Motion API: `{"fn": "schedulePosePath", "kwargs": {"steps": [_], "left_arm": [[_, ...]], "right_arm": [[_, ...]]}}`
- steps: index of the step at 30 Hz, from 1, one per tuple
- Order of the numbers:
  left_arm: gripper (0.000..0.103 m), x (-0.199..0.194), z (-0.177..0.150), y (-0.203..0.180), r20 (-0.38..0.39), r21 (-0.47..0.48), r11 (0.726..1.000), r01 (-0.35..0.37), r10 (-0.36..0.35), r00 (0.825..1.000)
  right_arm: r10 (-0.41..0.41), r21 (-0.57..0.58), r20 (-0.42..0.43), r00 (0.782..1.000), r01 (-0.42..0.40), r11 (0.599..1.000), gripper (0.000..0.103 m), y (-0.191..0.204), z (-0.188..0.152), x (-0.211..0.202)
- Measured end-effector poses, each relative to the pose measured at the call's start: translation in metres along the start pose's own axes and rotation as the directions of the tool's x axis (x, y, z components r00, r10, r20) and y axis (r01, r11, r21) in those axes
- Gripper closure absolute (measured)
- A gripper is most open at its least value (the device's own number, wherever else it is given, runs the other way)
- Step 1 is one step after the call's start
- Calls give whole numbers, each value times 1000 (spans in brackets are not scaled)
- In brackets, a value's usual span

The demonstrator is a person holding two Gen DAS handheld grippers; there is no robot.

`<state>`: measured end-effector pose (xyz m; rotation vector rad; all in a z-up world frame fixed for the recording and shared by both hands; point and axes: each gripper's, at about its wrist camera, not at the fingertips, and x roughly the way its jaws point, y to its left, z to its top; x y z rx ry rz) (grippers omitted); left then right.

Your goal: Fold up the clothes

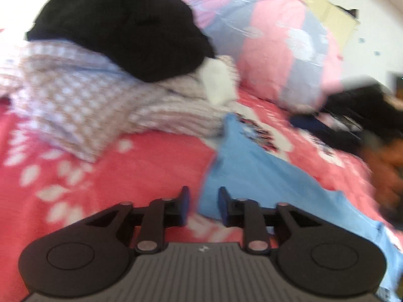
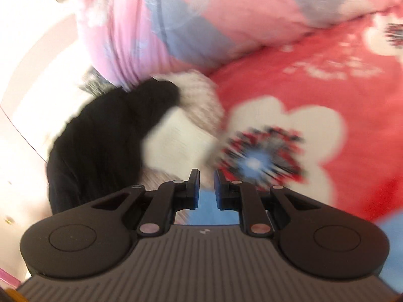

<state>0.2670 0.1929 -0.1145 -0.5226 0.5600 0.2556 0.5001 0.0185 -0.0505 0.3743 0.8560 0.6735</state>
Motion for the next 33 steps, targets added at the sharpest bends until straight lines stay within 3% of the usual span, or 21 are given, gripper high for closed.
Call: {"fn": "schedulePosePath", "kwargs": {"steps": [4, 9, 16, 20, 24, 25, 27, 29, 33], "left_arm": [[79, 0, 6, 12, 22, -49, 999, -16, 17, 1000], [76, -3, 9, 19, 54, -64, 997, -48, 52, 997], [71, -18, 11, 19, 113, -44, 996, -80, 85, 990], [69, -34, 9, 2, 83, 25, 997, -74, 71, 994], [66, -40, 0, -41, -5, 184, 982, 30, -30, 1000], [66, -38, -3, -53, -20, 225, 973, 46, -43, 999], [66, -27, -9, -69, -25, 277, 960, 45, -40, 999], [66, -12, -12, -78, -30, 307, 951, 18, -9, 1000], [67, 11, -20, -77, -34, 315, 948, -43, 57, 998]], "right_arm": [[-97, 37, -18, 995, 98, 995, 91, -27, -23, -64], [-175, 144, 88, 981, 162, 976, 91, -58, -74, -187], [-406, 305, 201, 892, 337, 891, 90, -94, -168, -376], [-477, 386, 228, 849, 371, 845, 90, -114, -209, -445], [-444, 346, 214, 870, 357, 867, 90, -128, -198, -437], [-417, 326, 211, 884, 339, 883, 90, -130, -191, -426], [-324, 262, 198, 925, 268, 927, 90, -126, -167, -386], [-230, 206, 175, 957, 193, 959, 81, -121, -141, -338], [-95, 138, 104, 990, 81, 987, 73, -113, -85, -233]]}}
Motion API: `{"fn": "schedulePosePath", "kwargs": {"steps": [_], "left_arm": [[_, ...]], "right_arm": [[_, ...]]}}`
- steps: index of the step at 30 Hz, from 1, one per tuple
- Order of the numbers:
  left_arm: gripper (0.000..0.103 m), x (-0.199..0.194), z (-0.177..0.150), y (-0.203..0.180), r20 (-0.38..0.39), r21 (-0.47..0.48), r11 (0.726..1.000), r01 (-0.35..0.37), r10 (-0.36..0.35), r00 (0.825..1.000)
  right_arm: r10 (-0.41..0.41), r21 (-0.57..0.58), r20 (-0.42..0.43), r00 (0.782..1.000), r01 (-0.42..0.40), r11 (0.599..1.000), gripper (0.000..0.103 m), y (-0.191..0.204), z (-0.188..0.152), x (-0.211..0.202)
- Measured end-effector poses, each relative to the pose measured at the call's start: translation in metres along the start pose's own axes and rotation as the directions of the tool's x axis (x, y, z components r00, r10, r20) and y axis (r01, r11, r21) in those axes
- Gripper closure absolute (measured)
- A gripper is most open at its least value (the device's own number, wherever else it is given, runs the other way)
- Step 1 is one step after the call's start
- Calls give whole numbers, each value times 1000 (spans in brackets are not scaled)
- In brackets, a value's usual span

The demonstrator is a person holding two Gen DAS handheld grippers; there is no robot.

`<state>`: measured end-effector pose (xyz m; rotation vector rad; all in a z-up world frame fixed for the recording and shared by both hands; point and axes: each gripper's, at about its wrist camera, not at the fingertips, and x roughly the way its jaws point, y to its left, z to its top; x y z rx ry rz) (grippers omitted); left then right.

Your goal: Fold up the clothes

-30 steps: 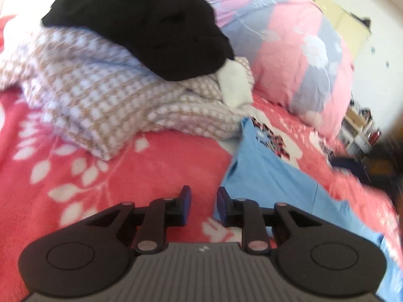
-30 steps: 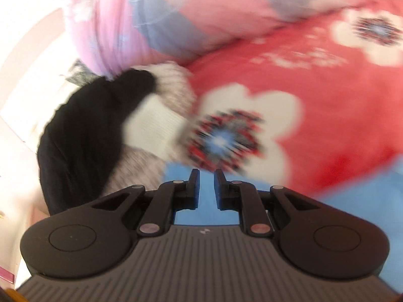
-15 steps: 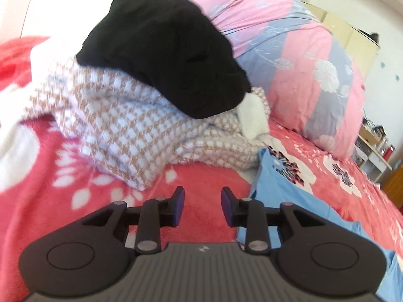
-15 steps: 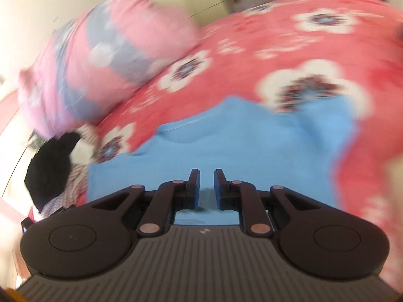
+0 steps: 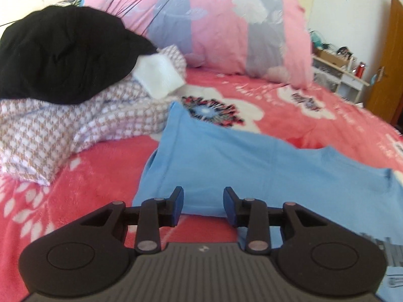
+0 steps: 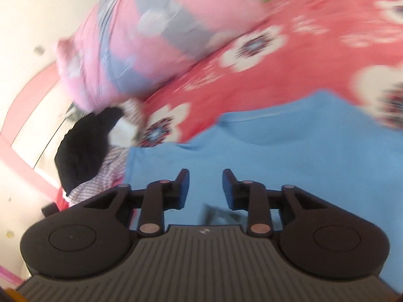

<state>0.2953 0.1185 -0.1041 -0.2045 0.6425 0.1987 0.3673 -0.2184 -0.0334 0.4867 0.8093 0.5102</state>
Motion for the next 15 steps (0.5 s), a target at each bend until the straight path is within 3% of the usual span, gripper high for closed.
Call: {"fn": "schedulePosePath", "kwargs": {"steps": [2, 5, 12, 14, 15], "left_arm": [[67, 2, -4, 1, -8, -10, 1000, 2, -2, 1000], [67, 4, -4, 6, -3, -21, 1000, 12, -12, 1000], [67, 5, -8, 10, 13, -14, 1000, 23, -23, 1000], [67, 5, -8, 11, 15, -20, 1000, 22, -21, 1000], [67, 5, -8, 11, 16, -23, 1000, 20, -19, 1000]], "right_arm": [[4, -11, -32, 999, -4, 1000, 71, 7, 21, 49], [-67, -41, -51, 996, 64, 997, 69, 11, 51, 107], [-195, -51, -138, 971, 190, 981, 65, -2, 78, 181], [-223, -74, -154, 963, 214, 974, 78, -3, 76, 190], [-239, -82, -155, 959, 228, 970, 101, -4, 74, 193]]}}
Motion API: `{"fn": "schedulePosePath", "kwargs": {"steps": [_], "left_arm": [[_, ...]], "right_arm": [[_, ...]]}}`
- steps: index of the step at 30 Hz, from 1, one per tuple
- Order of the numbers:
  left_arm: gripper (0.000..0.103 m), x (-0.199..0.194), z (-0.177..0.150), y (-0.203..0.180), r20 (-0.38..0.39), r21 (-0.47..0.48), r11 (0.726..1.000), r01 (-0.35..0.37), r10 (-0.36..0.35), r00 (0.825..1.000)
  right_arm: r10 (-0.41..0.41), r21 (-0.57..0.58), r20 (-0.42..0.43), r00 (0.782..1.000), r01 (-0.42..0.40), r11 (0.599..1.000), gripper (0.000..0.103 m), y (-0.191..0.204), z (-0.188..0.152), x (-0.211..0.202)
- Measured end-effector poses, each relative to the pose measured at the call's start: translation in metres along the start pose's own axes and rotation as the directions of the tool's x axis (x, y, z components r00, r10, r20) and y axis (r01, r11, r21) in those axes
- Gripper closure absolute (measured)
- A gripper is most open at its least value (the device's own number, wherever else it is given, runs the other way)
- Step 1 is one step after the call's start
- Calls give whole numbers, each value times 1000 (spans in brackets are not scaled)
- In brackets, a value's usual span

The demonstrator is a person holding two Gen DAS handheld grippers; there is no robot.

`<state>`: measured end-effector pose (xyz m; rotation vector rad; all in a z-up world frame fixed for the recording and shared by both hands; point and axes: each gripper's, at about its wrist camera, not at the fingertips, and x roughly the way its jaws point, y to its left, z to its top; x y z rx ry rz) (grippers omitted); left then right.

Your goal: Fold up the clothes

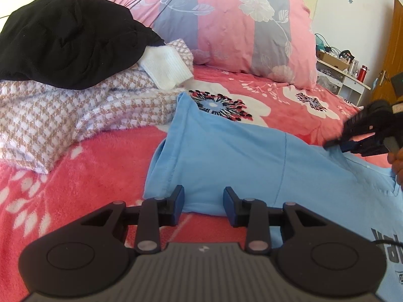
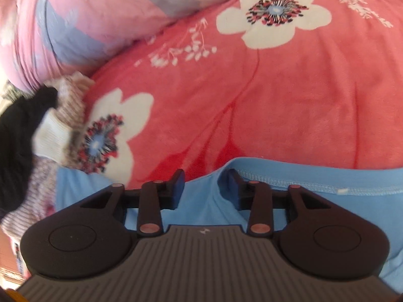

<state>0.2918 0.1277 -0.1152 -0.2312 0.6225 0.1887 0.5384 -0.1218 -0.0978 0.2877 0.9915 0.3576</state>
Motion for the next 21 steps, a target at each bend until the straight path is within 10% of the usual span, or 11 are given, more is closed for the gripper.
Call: {"fn": "schedulePosePath", "kwargs": {"steps": [7, 16, 21], "left_arm": [[73, 0, -1, 2, 0, -13, 1000, -18, 18, 1000], [73, 1, -1, 4, 1, -15, 1000, -14, 14, 1000], [73, 1, -1, 6, 2, -22, 1000, -1, 1, 1000]], "right_arm": [[-10, 54, 186, 983, 0, 999, 102, -20, -3, -15], [3, 148, 211, 977, -35, 988, 103, -45, -11, 11], [159, 415, 228, 961, -243, 877, 95, -86, -11, -1]]}}
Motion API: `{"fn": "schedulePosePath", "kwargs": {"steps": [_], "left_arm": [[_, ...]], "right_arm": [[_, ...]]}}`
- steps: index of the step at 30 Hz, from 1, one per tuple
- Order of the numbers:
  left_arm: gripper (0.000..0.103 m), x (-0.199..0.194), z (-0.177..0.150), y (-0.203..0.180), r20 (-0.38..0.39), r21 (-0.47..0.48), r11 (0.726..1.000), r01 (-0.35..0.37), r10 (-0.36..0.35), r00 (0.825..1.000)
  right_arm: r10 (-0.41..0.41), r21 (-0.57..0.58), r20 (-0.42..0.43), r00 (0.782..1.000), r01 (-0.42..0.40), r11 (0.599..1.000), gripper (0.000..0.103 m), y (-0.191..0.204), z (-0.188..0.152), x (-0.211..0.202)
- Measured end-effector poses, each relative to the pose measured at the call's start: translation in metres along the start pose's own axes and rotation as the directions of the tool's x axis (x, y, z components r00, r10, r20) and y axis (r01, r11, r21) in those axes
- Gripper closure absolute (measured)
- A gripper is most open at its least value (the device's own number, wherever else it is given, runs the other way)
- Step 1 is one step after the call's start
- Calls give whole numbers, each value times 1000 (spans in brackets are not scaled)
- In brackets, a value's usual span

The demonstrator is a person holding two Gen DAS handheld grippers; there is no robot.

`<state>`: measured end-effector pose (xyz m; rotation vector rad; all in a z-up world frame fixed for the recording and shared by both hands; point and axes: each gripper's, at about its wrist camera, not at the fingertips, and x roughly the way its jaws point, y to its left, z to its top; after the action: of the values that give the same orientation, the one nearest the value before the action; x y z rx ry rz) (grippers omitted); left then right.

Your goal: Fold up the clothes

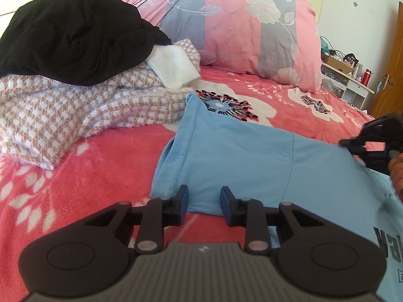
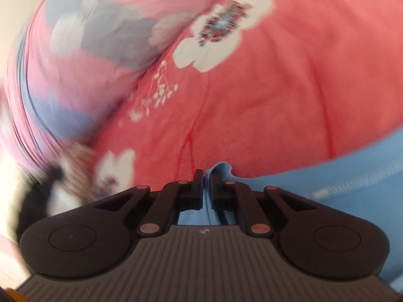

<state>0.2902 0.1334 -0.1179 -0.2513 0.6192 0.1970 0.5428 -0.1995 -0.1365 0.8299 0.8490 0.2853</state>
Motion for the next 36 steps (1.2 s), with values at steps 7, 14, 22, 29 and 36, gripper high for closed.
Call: {"fn": "schedulePosePath", "kwargs": {"steps": [7, 14, 22, 29, 36], "left_arm": [[74, 0, 0, 7, 6, -36, 999, 37, -37, 999], [70, -7, 2, 21, 47, -121, 988, 96, -91, 995], [66, -74, 16, 2, 137, -19, 999, 30, -28, 990], [59, -138, 22, -106, 55, 230, 940, 251, -270, 961], [59, -100, -36, -246, -167, 420, 795, 437, -406, 899]], "right_arm": [[41, 72, 121, 992, -50, 996, 63, -12, 13, -108], [-119, -75, 238, 964, 140, 987, 63, -36, -21, -322], [-271, 14, 298, 915, 280, 960, 62, -109, -64, -479], [-229, 71, 224, 947, 218, 973, 62, -151, -55, -447], [-260, 201, 142, 955, 229, 952, 59, -184, -21, -353]]}}
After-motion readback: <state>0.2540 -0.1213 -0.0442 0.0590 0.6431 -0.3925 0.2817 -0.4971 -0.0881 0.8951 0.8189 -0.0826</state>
